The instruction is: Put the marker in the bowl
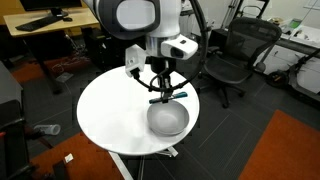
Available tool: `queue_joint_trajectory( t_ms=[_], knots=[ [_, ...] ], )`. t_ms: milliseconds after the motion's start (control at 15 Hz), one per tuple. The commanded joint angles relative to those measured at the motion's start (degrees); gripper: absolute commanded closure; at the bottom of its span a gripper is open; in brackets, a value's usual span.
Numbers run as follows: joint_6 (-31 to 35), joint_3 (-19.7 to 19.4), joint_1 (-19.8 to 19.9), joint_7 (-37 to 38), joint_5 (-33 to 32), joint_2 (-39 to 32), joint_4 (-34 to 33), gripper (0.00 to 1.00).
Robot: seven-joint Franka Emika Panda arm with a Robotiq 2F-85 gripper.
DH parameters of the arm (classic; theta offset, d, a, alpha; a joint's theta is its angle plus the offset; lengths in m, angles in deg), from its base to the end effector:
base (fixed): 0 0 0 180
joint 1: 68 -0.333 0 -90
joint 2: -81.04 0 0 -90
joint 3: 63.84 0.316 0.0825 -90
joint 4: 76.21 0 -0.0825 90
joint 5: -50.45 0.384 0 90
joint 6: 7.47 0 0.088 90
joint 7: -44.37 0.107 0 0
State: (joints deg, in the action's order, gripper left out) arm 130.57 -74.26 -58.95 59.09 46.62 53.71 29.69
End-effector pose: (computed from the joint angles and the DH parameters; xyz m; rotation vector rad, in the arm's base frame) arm 0.6171 -0.2097 0.2783 2.9032 -0.7805 0.1273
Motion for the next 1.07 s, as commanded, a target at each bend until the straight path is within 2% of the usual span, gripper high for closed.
queue_joint_trajectory(
  t_ms=[0,400,467,533,1000],
  knots=[
    [-1.85,0.16,0.75,-1.4,2.45,-2.43,-2.4,0.95],
    [-1.67,0.08,0.82,-0.98,3.55,-5.14,-3.64,0.94],
    [-1.72,0.05,0.81,-0.85,3.66,-5.47,-3.91,0.56],
    [-1.71,0.12,0.93,-0.86,3.96,-5.69,-4.16,0.55],
    [-1.18,-0.26,0.57,-0.61,4.01,-3.44,-3.1,0.05]
  ],
)
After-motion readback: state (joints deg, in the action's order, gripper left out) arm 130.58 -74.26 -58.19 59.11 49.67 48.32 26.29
